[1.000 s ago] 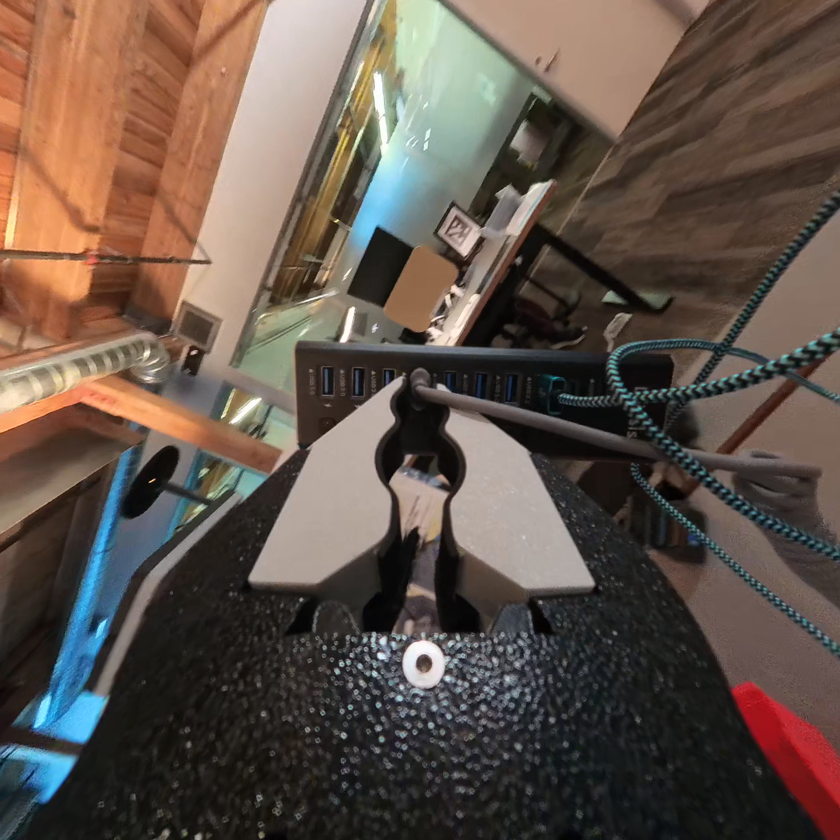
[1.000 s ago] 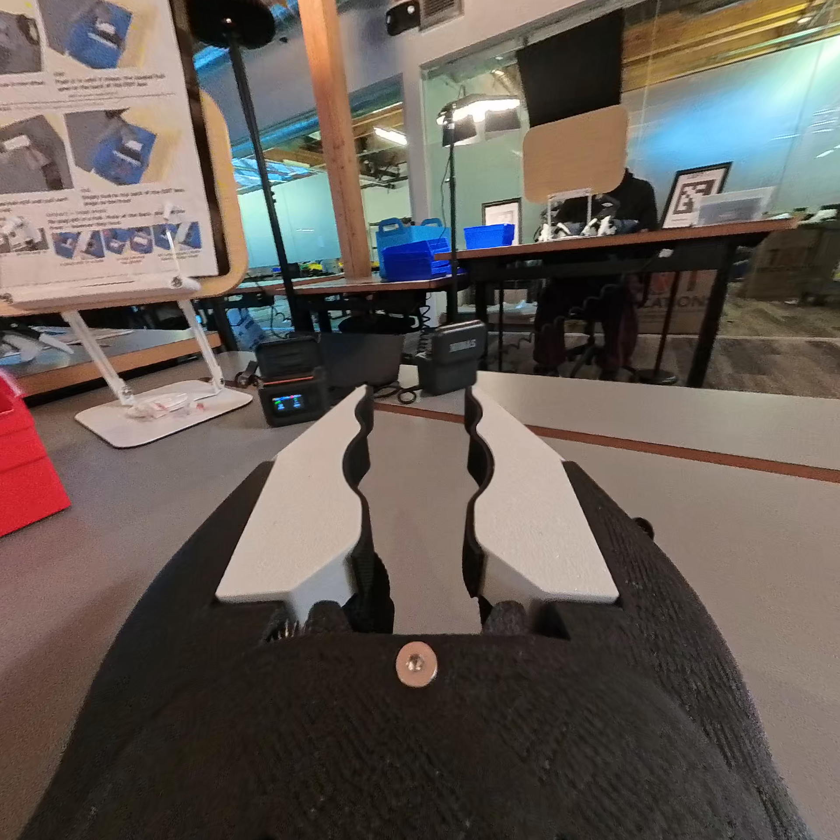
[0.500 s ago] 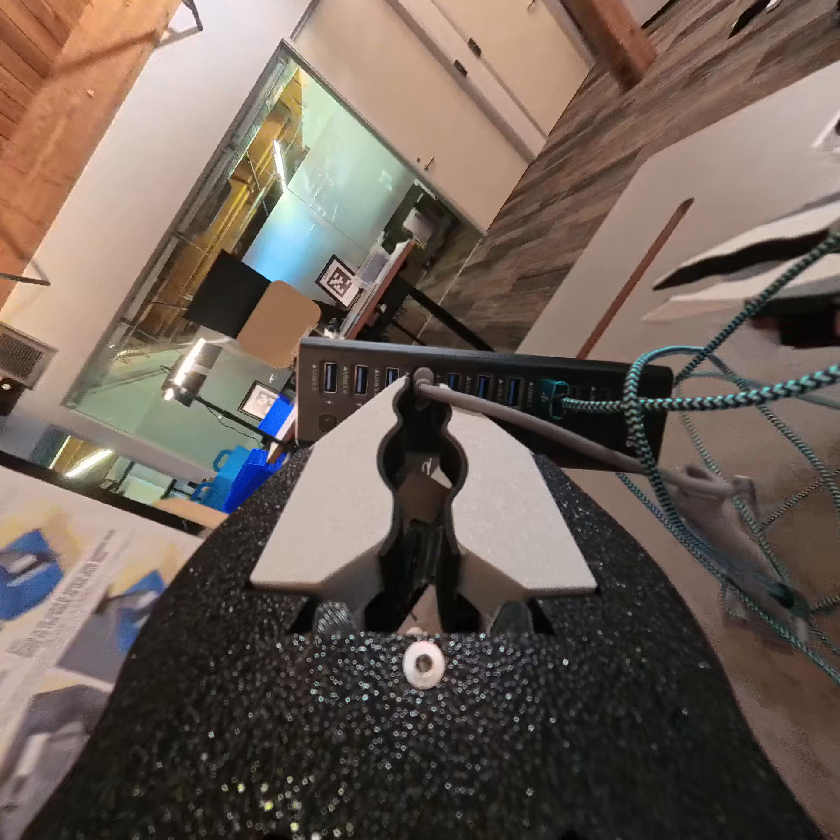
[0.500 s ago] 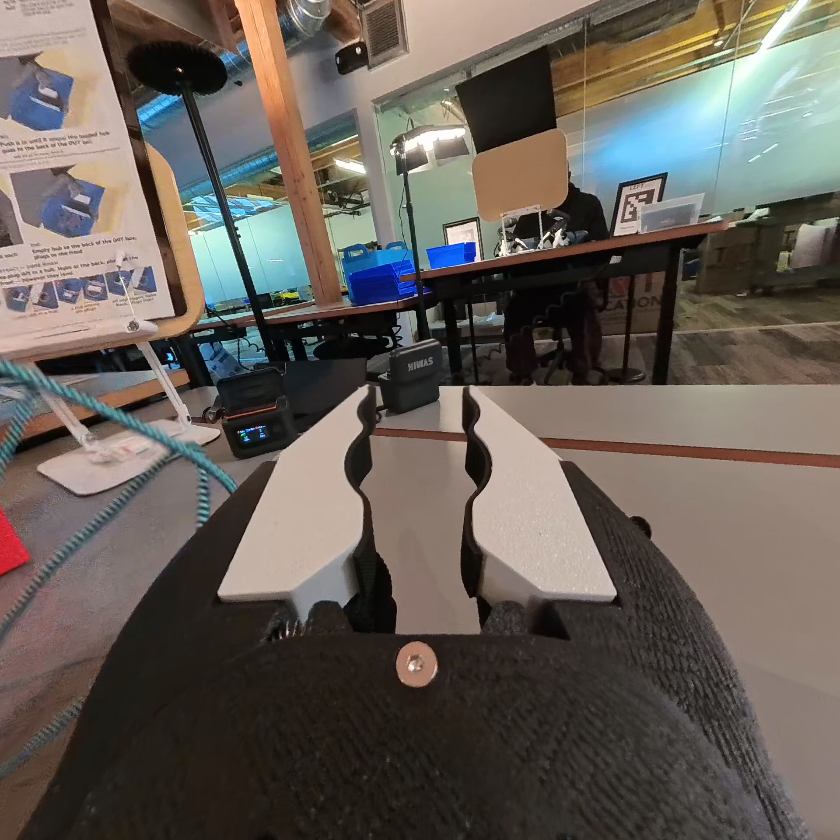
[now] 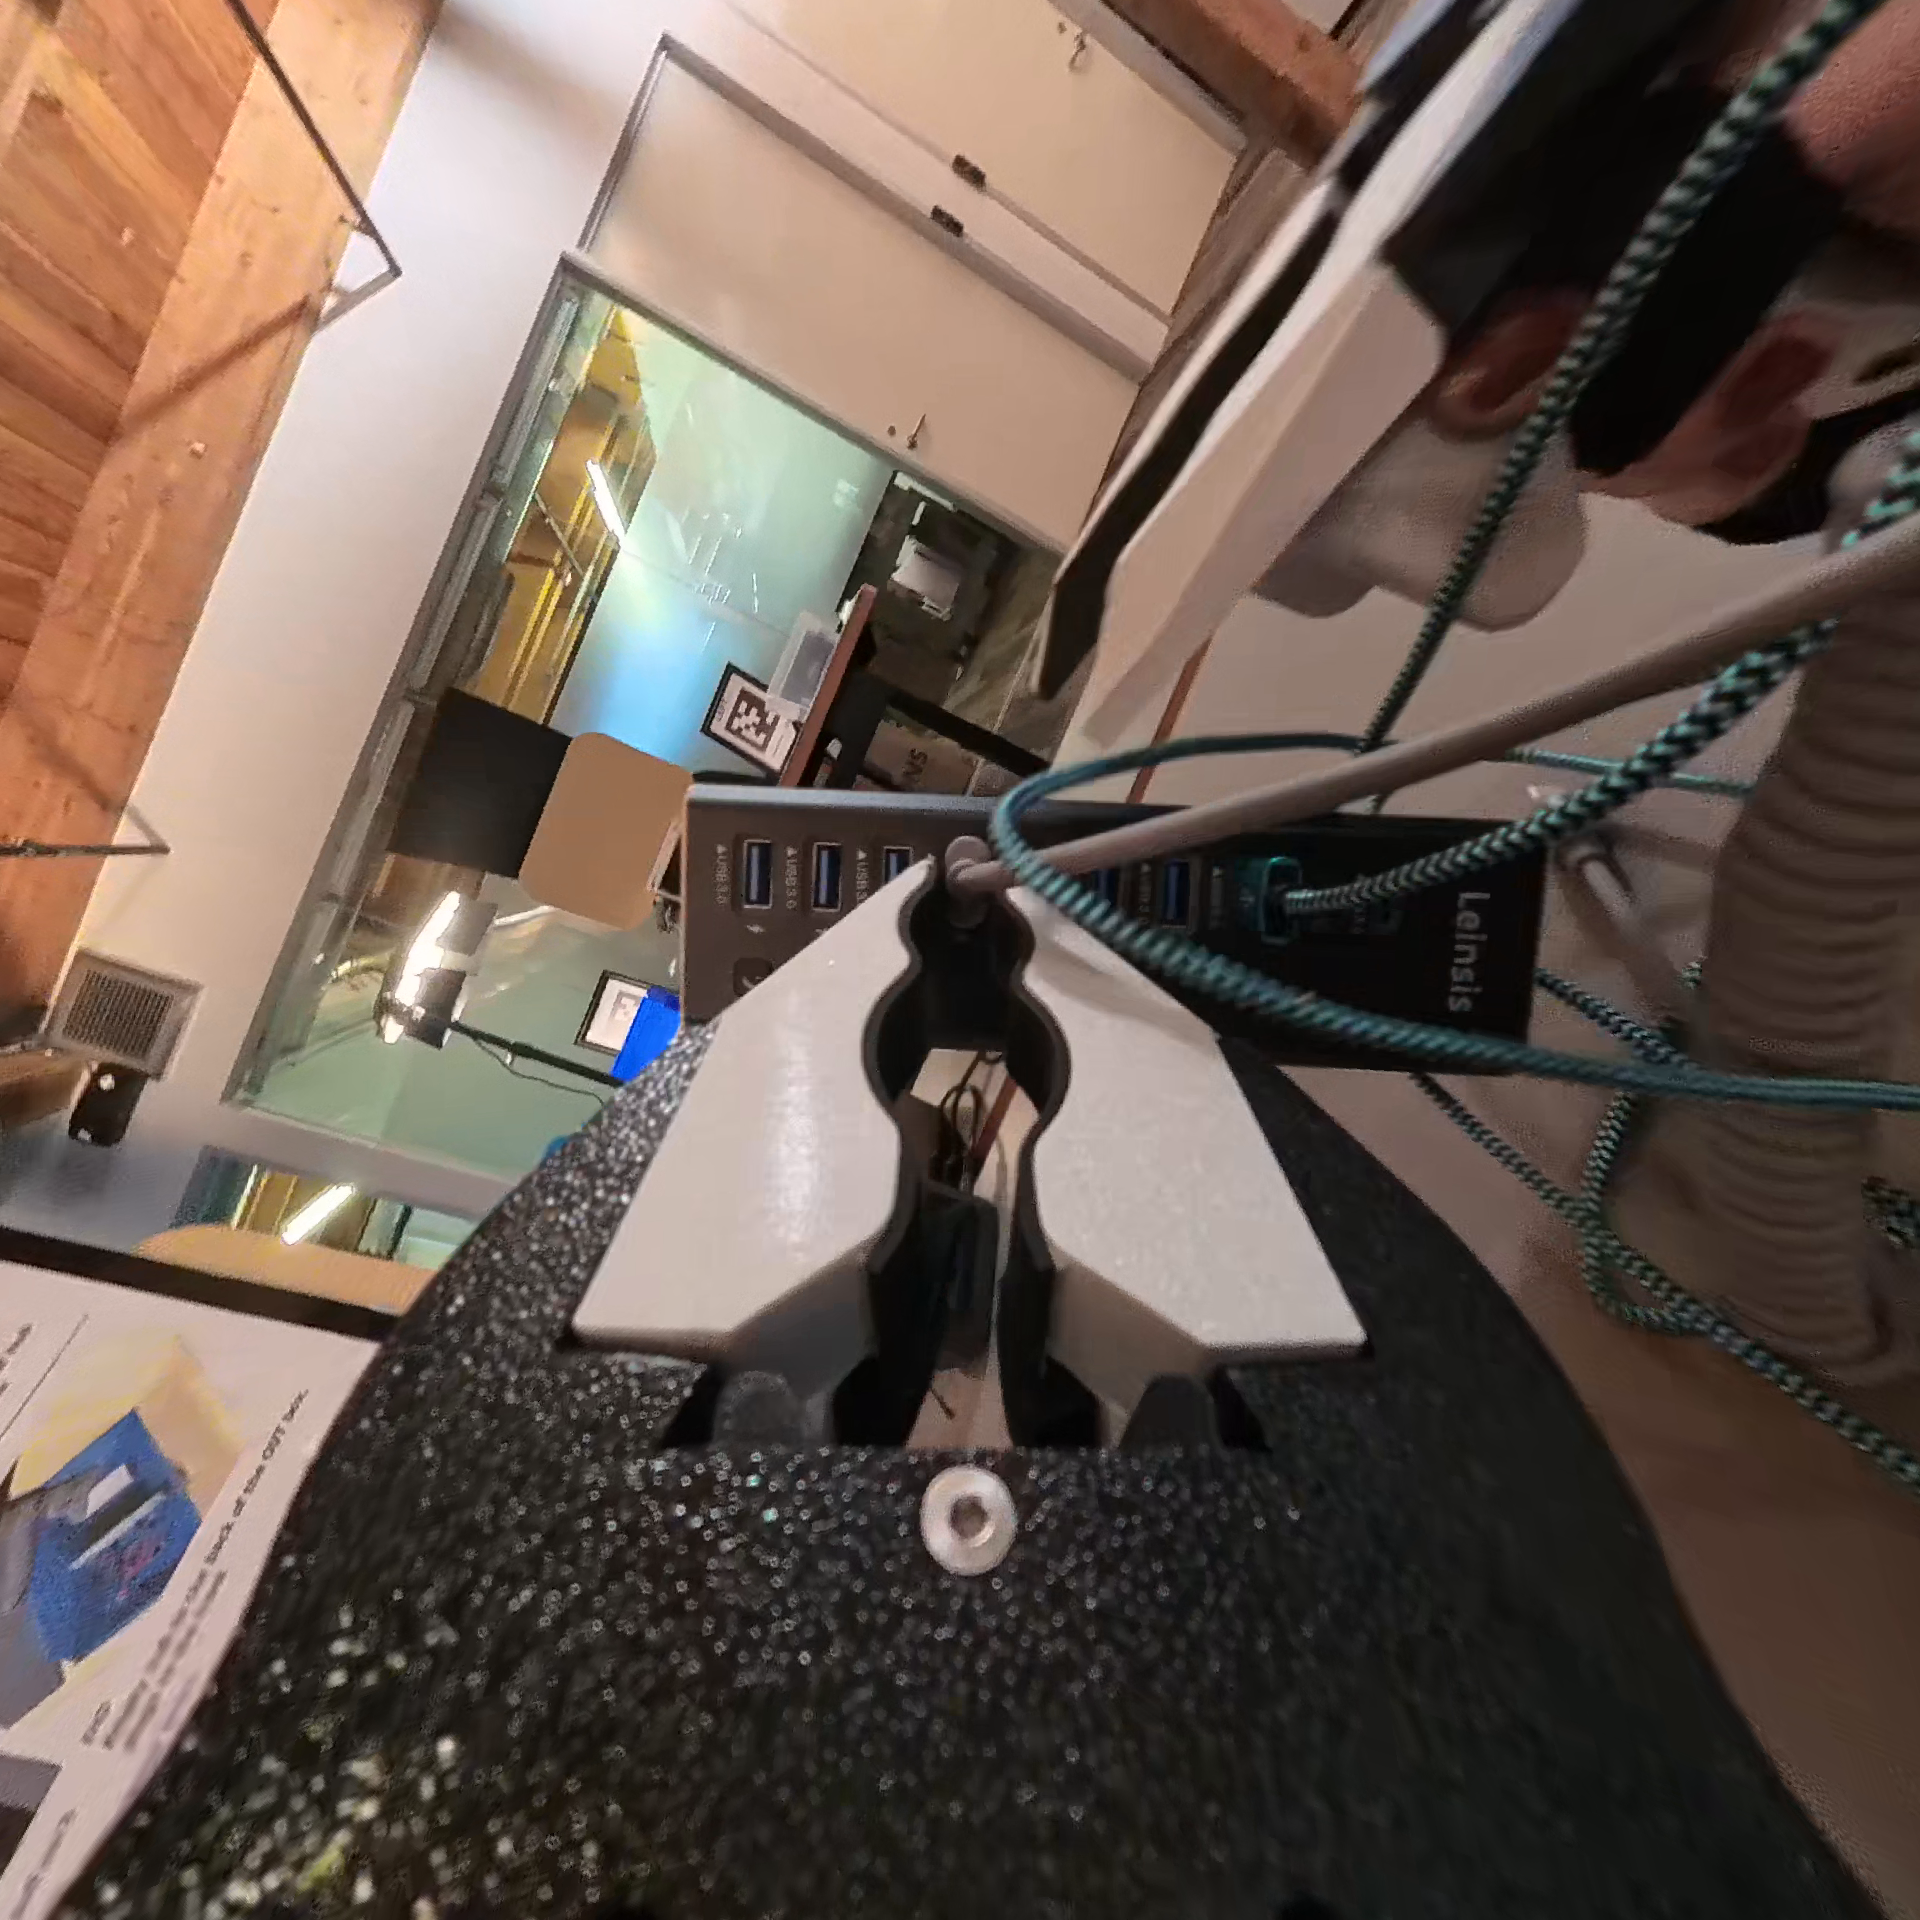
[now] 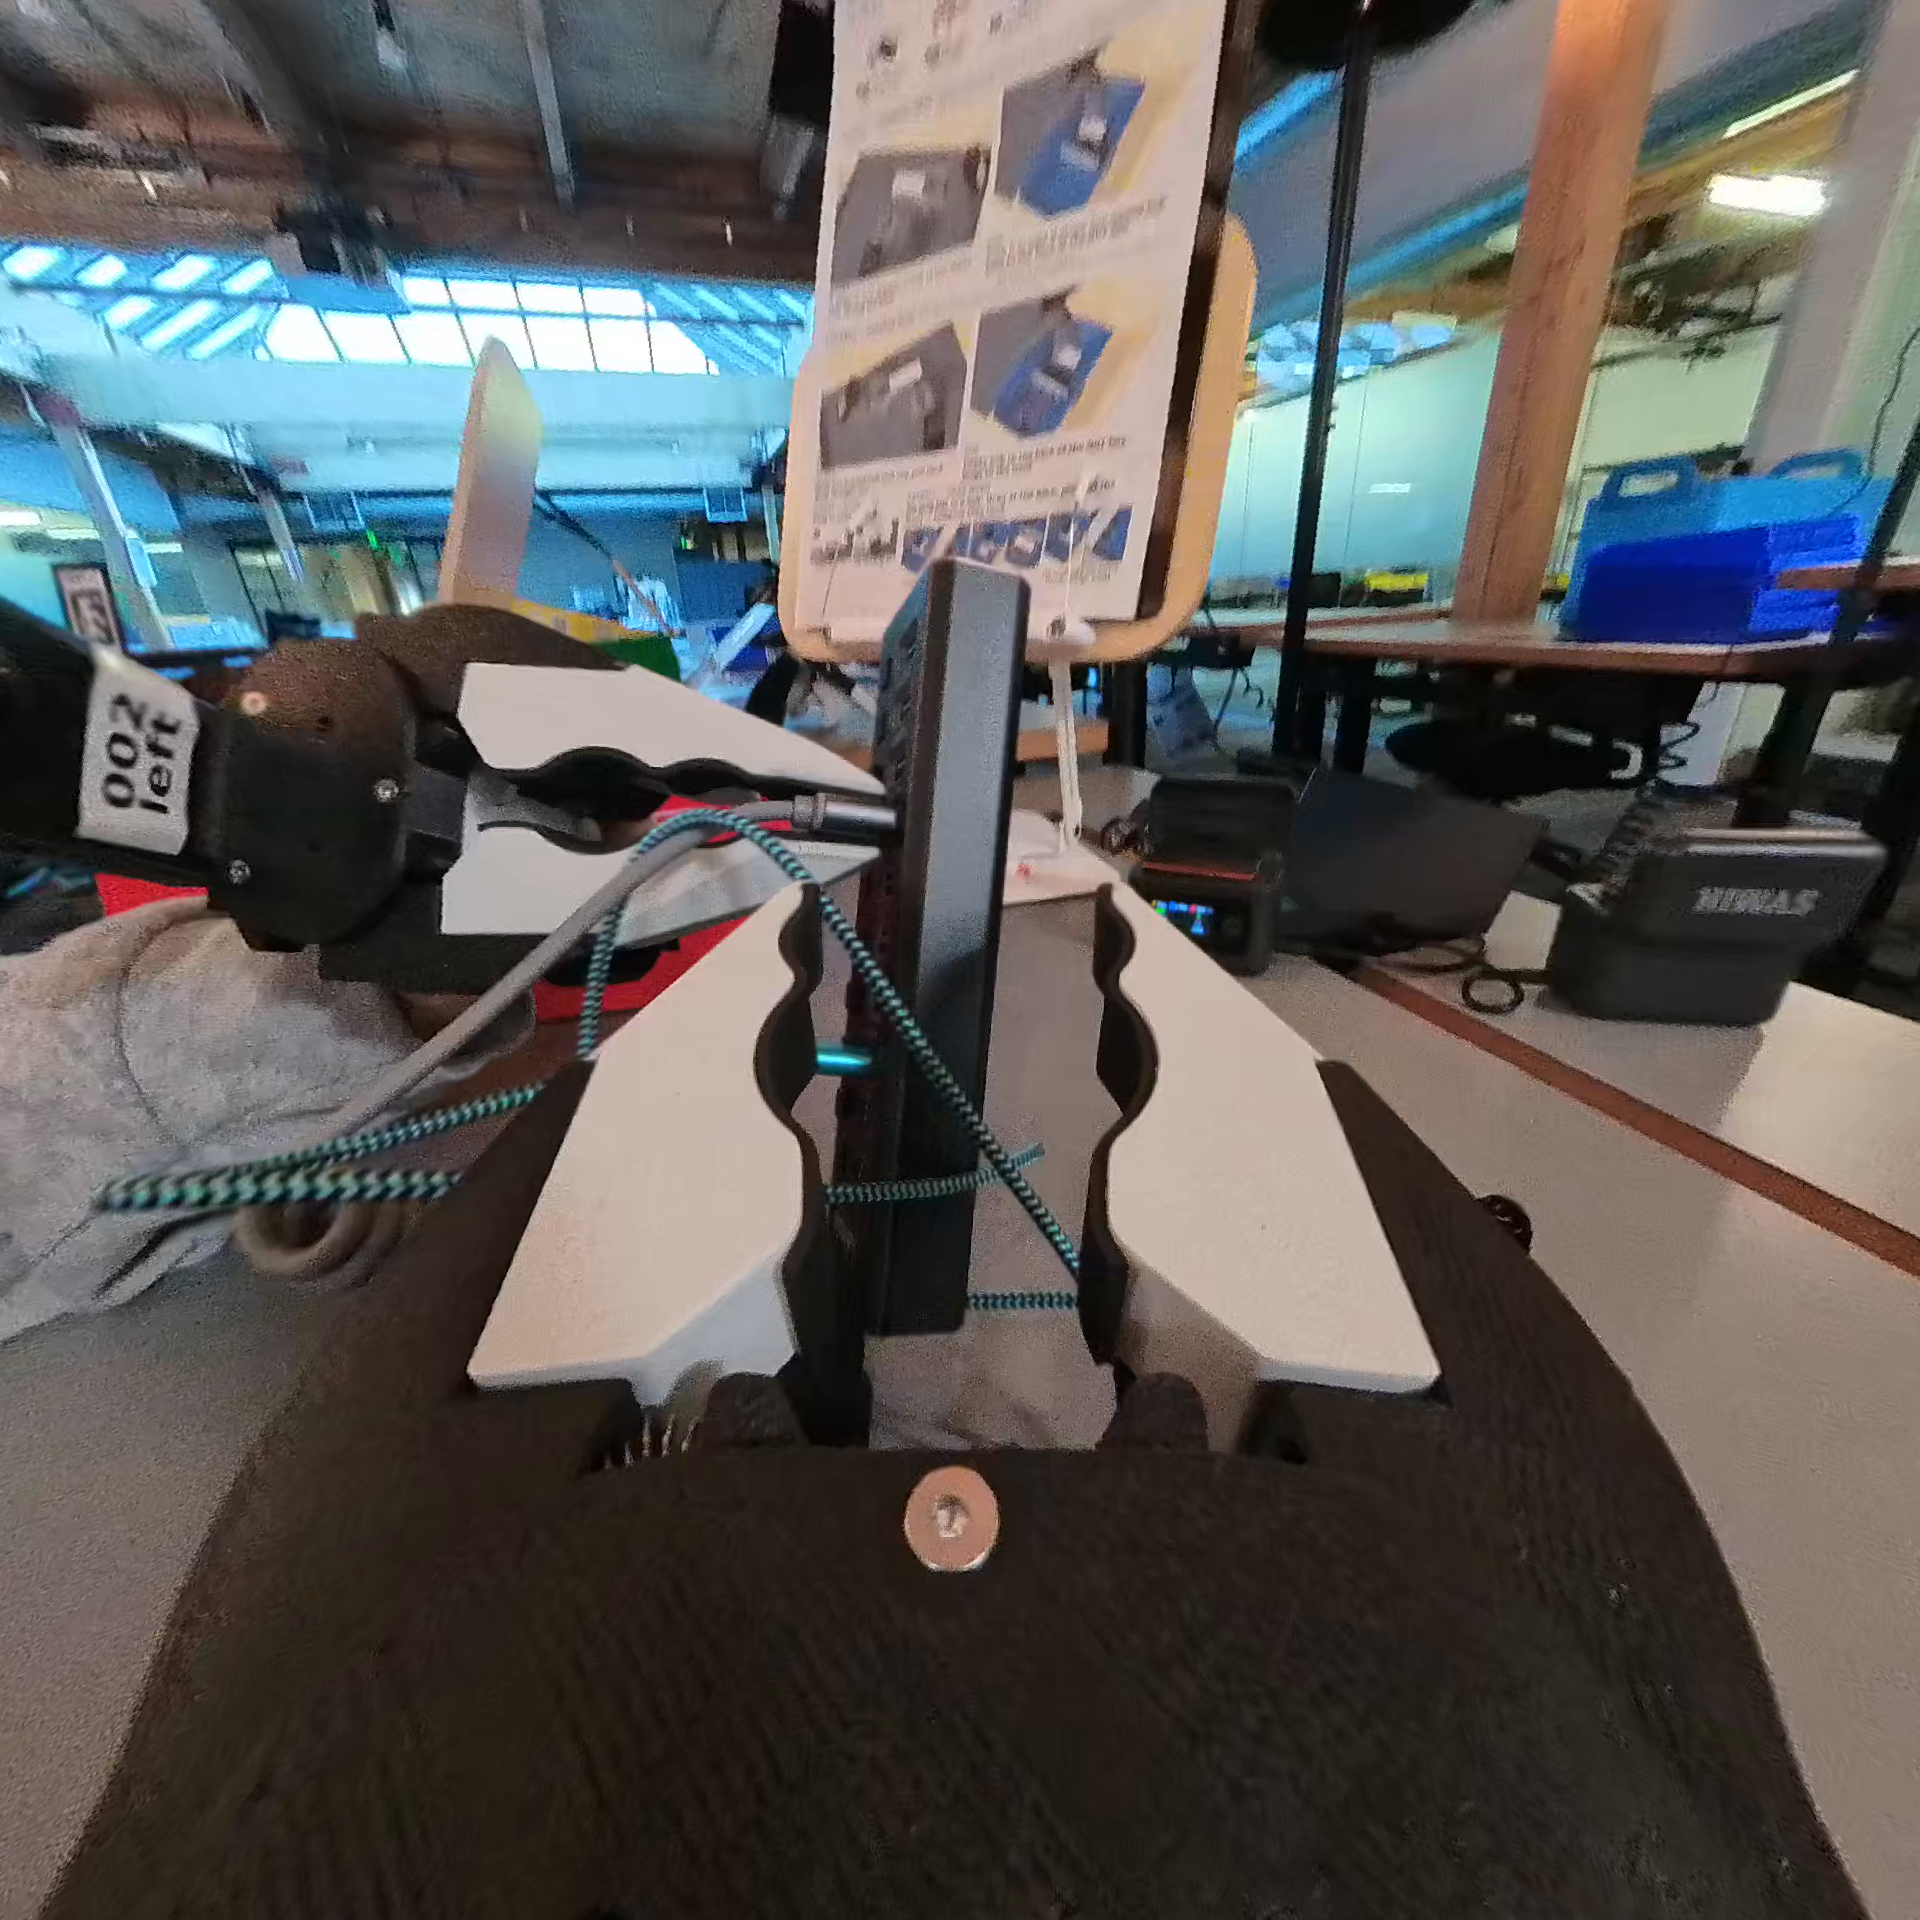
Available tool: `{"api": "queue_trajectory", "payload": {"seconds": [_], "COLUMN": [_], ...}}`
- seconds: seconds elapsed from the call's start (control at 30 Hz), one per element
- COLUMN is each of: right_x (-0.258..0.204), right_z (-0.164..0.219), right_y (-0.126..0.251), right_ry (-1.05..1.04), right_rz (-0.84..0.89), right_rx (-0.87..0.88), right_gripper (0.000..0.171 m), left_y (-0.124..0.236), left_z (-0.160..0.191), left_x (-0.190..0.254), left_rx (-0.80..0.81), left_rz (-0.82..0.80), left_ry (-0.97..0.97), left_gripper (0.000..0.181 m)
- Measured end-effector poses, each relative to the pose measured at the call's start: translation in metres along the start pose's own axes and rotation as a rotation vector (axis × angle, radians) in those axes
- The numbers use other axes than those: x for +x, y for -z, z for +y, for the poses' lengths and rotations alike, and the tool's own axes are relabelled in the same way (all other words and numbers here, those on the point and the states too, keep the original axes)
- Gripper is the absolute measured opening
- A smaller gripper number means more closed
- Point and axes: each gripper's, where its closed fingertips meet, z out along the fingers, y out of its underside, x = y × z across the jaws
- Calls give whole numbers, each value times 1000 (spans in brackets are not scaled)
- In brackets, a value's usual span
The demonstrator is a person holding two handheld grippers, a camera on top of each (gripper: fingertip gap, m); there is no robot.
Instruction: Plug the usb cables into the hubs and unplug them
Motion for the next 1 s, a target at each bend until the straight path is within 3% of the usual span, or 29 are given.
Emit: {"api": "queue_trajectory", "payload": {"seconds": [0.23, 0.47, 0.63, 0.8, 1.0], "right_x": [-9, 14, 14, -23, -30], "right_z": [21, -18, -28, -15, 0], "right_y": [-6, 15, 16, 6, -1], "right_ry": [-70, -27, -67, -61, -59], "right_rz": [-88, 57, 21, -199, -230], "right_rx": [-116, 101, 135, 50, -27], "right_gripper": [43, 41, 36, 41, 38], "left_y": [3, 18, 40, 40, 42], "left_z": [0, 16, -21, -25, -17], "left_x": [14, -24, -30, -5, -6], "left_rx": [22, -62, 65, 96, 111], "left_rz": [14, -173, -221, -145, -104], "left_ry": [-89, -329, -582, -521, -387], "left_gripper": [7, 8, 8, 5, 5]}}
